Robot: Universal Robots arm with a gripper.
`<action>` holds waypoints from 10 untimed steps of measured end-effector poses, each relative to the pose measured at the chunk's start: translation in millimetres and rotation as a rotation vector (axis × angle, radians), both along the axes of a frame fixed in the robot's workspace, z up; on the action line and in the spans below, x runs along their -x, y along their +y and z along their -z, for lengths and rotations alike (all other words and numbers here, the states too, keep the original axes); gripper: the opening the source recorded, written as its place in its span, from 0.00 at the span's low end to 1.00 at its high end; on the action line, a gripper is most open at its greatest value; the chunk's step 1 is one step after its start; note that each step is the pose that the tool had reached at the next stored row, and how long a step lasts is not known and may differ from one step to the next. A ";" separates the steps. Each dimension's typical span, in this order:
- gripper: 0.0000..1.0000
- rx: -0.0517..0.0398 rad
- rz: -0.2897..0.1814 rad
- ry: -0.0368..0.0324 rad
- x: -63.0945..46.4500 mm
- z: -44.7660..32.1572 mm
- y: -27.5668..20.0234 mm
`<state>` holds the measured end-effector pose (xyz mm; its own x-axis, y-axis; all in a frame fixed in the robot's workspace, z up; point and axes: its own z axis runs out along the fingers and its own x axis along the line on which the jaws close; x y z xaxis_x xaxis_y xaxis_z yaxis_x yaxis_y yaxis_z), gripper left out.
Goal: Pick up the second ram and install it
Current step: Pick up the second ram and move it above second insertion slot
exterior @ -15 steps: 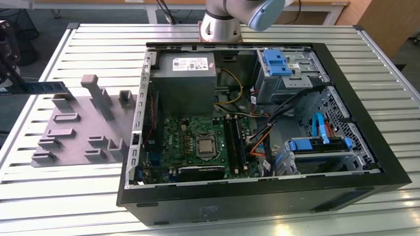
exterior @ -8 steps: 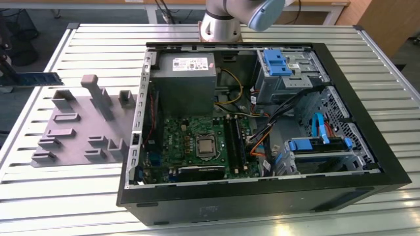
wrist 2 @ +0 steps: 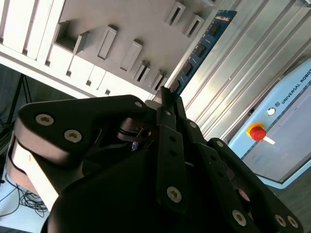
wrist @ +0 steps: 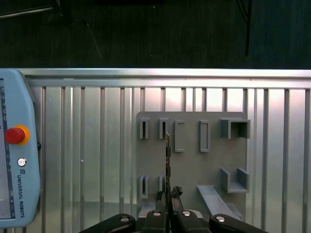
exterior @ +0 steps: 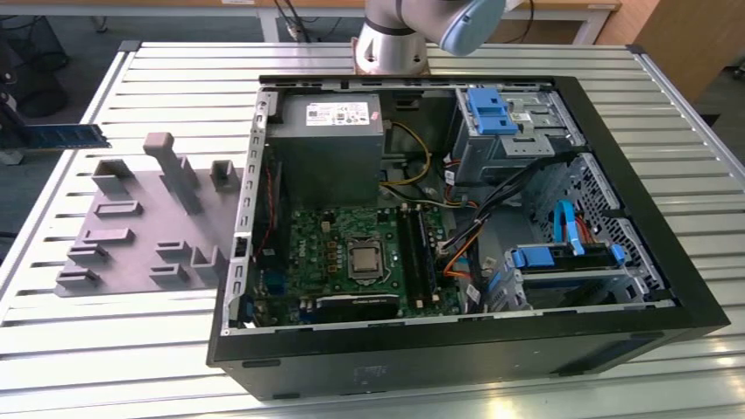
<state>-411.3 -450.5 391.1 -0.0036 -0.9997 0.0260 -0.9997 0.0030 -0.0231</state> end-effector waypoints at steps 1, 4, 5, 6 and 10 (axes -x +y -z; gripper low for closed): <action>0.14 0.0000 0.000 0.0000 -0.1 0.0 0.0; 0.14 0.0000 0.000 0.0000 -1.8 0.0 0.0; 0.14 0.0000 0.000 0.0000 -2.6 0.0 0.0; 0.14 -0.0001 0.000 0.0000 -3.5 0.0 0.0; 0.14 0.0000 0.000 0.0000 -7.3 0.0 0.0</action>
<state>-404.0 -450.5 391.1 -0.0036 -0.9997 0.0259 -0.9997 0.0030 -0.0231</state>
